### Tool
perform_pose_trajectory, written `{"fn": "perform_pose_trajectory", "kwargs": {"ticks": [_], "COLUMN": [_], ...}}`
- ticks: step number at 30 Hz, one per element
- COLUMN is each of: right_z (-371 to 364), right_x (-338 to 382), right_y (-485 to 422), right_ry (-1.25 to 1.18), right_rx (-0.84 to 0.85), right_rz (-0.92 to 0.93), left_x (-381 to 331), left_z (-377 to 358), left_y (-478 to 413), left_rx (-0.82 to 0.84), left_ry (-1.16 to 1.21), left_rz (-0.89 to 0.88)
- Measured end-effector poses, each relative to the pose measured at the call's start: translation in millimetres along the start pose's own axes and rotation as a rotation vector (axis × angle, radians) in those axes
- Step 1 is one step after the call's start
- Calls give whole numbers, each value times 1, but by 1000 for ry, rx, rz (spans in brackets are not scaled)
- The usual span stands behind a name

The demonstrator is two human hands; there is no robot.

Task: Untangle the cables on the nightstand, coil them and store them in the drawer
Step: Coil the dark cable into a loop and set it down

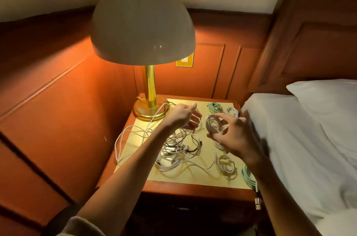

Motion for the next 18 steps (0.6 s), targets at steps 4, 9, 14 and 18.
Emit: {"fn": "perform_pose_trajectory", "kwargs": {"ticks": [4,9,14,18], "right_z": [-6,-19,-31,-60], "right_x": [-37,-63,-73,-76], "right_y": [-37,-85,-114,-139], "right_ry": [32,22,81,184], "right_rx": [-35,-9,1,37], "right_rz": [-199,-286,-263,-289], "left_x": [0,23,39,44], "left_z": [-13,-38,-40,-44], "left_y": [-76,-132,-160,-161], "left_rx": [-248,-214,-149,-142], "left_ry": [-528,-862,-949,-1066], "left_rz": [-94,5,63,40]}}
Point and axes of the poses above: each hand's wrist, its own y-axis away from the middle knuckle, its own z-axis out of the back of the hand, x = y × z, the point moved 4 cm from there along -y, towards the middle knuckle, and after that the axes turned 4 degrees about -x, right-handed, at the moved point
